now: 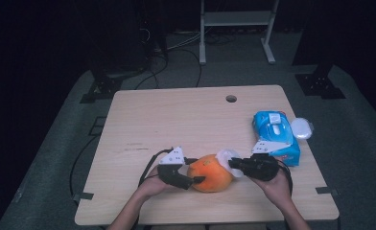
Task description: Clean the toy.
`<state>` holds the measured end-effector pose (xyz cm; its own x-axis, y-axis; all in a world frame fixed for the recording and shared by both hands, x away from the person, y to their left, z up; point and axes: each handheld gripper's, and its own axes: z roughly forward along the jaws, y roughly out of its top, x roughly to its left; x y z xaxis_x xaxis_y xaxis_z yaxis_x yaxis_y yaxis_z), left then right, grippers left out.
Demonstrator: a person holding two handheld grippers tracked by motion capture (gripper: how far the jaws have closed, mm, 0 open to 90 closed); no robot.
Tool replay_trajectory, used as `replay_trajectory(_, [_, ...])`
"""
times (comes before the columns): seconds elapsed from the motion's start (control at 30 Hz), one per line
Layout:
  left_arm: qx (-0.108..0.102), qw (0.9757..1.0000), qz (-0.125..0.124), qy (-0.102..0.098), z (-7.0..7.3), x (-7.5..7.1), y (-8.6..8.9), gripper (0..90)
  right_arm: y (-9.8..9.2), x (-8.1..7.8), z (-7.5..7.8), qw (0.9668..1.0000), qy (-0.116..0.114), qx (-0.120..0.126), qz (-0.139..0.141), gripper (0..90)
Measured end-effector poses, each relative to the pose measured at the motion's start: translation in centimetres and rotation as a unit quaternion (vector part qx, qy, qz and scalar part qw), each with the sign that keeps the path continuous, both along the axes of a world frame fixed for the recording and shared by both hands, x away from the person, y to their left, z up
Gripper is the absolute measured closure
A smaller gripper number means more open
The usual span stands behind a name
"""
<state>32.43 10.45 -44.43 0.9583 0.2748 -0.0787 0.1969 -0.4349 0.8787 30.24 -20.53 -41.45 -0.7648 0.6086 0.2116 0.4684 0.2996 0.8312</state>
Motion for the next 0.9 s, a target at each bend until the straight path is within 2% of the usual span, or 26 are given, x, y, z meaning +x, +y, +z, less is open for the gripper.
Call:
replay_trajectory(0.03, [-0.003,1.0000,0.004,0.005,-0.1,0.1,0.1,31.5,-0.2,0.2,-0.5,0.9999,0.012,0.002,0.002,83.5])
replay_trajectory(0.13, [-0.008,0.9998,0.012,0.016,-0.1,0.4,0.3,31.4,-0.7,0.6,-1.4,0.9994,0.032,-0.009,-0.009,83.5])
replay_trajectory(0.17, [-0.009,0.9997,0.013,0.019,-0.1,0.4,0.3,31.3,-0.8,0.5,-1.4,0.9993,0.034,-0.004,-0.010,83.5])
replay_trajectory(0.23, [-0.012,0.9994,0.019,0.027,-0.1,0.5,0.3,31.3,-0.6,0.2,-0.8,0.9997,0.023,-0.001,-0.007,83.4])
replay_trajectory(0.3, [-0.015,0.9993,0.017,0.029,-0.1,0.5,0.0,30.9,0.0,-0.2,0.2,0.9998,0.007,0.014,0.008,83.4])
replay_trajectory(0.4, [-0.005,0.9997,0.011,0.019,0.2,0.2,-0.4,30.1,1.2,-0.6,1.1,0.9992,-0.009,0.020,0.034,83.0])
replay_trajectory(0.43, [-0.002,0.9998,0.010,0.015,0.3,0.1,-0.5,30.2,1.5,-0.7,1.2,0.9992,-0.012,0.013,0.036,83.1])
replay_trajectory(0.6, [0.001,0.9999,0.011,0.006,0.7,-0.4,-1.1,30.8,0.8,-0.3,0.6,0.9998,-0.009,-0.008,0.014,84.0])
replay_trajectory(0.63, [0.007,0.9999,0.011,-0.006,1.0,-0.7,-1.6,31.1,0.5,-0.4,0.9,0.9999,-0.009,-0.008,0.008,84.6])
replay_trajectory(0.7, [0.011,0.9997,0.006,-0.020,1.3,-1.1,-2.3,31.6,1.0,-0.9,1.5,0.9996,-0.025,-0.006,0.015,84.6])
replay_trajectory(0.73, [0.011,0.9997,0.006,-0.020,1.3,-1.1,-2.3,31.7,1.4,-1.2,1.9,0.9992,-0.034,-0.004,0.022,84.5])
replay_trajectory(0.8, [0.019,0.9991,0.003,-0.037,1.5,-1.6,-2.9,32.1,2.3,-1.7,2.5,0.9978,-0.054,-0.011,0.035,84.5])
replay_trajectory(0.83, [0.019,0.9991,0.003,-0.037,1.5,-1.6,-2.9,32.3,2.3,-1.7,2.5,0.9978,-0.054,-0.011,0.035,84.5])
replay_trajectory(0.87, [0.019,0.9991,0.006,-0.037,1.5,-1.7,-2.8,32.6,3.0,-1.9,2.7,0.9968,-0.063,-0.031,0.038,84.6])
replay_trajectory(0.9, [0.018,0.9992,0.009,-0.036,1.5,-1.7,-2.8,32.8,3.0,-1.8,2.7,0.9965,-0.065,-0.039,0.034,84.6])
